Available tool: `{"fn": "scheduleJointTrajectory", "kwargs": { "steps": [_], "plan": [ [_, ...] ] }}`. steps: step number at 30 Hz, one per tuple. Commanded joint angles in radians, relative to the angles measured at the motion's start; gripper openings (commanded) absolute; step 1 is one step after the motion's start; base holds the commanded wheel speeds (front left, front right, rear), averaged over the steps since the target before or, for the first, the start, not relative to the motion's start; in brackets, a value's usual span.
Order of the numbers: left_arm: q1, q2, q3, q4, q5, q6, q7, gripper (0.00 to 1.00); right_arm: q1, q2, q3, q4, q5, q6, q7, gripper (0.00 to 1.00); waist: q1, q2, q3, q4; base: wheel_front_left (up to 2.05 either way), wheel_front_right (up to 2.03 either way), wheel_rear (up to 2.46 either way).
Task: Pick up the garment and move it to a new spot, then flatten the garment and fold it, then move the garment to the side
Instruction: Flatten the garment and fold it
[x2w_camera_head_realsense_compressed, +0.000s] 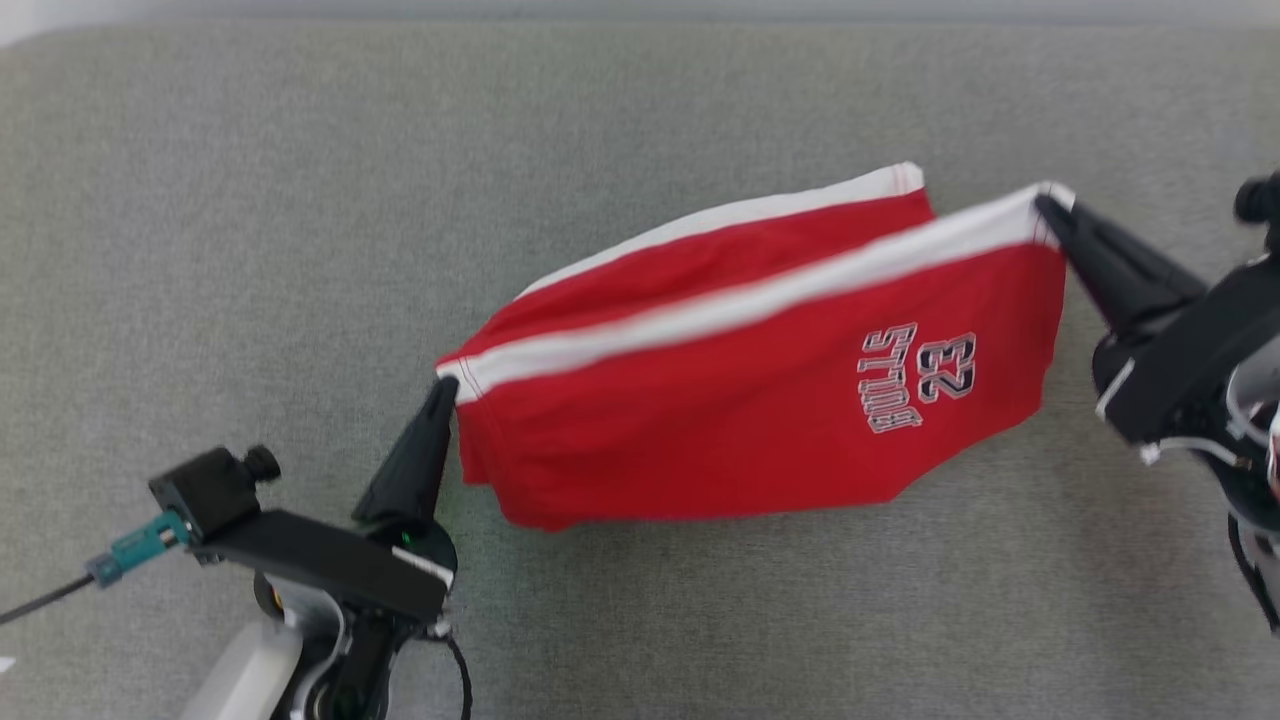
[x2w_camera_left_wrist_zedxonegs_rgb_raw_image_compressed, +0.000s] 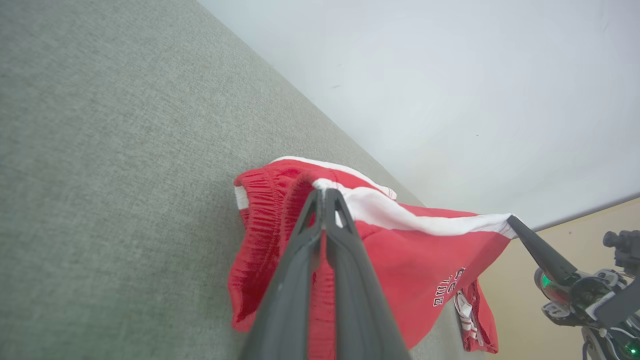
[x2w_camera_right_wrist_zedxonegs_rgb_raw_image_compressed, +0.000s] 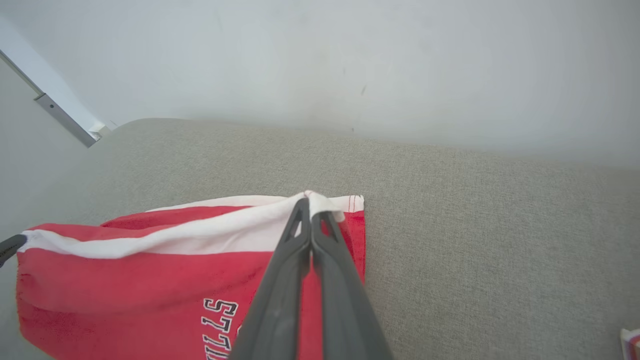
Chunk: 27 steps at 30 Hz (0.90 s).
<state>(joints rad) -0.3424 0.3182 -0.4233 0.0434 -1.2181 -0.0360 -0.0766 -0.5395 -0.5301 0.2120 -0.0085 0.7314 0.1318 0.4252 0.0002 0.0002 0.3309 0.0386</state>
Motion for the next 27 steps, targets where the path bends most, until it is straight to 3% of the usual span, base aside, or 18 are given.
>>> {"fn": "scheduleJointTrajectory", "kwargs": {
  "steps": [1, 10, 24, 25, 26, 27],
  "plan": [
    [-0.023, -0.005, 0.006, 0.015, 0.015, -0.003, -0.011, 0.0, -0.028, 0.005, -0.003, 0.026, -0.007, -0.003, -0.019, 0.0, -0.0002, -0.0002, 0.043, 0.024, 0.0, 0.0, 0.0],
    [-0.158, -0.054, -0.011, 0.099, 0.052, -0.008, -0.025, 0.0, -0.183, 0.003, 0.04, 0.177, -0.048, -0.003, -0.106, 0.0, -0.0002, -0.0002, 0.123, 0.054, 0.0, 0.0, 0.0],
    [-0.281, -0.075, -0.046, 0.188, 0.106, -0.003, -0.014, 0.0, -0.286, 0.029, 0.066, 0.336, -0.05, -0.003, -0.127, 0.0, -0.0002, -0.0002, 0.164, 0.078, 0.0, 0.0, 0.0],
    [-0.284, -0.076, -0.044, 0.196, 0.11, 0.0, -0.019, 0.0, -0.29, 0.031, 0.066, 0.347, -0.055, -0.003, -0.127, 0.11, -0.0002, -0.0002, 0.163, 0.078, 0.0, 0.0, 0.0],
    [-0.287, -0.077, -0.045, 0.203, 0.115, 0.002, -0.021, 0.43, -0.295, 0.034, 0.067, 0.357, -0.06, -0.003, -0.131, 0.6, -0.0002, -0.0002, 0.161, 0.079, 0.0, 0.0, 0.0],
    [-0.29, -0.077, -0.044, 0.211, 0.118, 0.006, -0.03, 1.0, -0.298, 0.039, 0.059, 0.371, -0.061, -0.003, -0.135, 1.0, -0.0002, -0.0002, 0.16, 0.079, 0.0, 0.0, 0.0]
  ]
}}
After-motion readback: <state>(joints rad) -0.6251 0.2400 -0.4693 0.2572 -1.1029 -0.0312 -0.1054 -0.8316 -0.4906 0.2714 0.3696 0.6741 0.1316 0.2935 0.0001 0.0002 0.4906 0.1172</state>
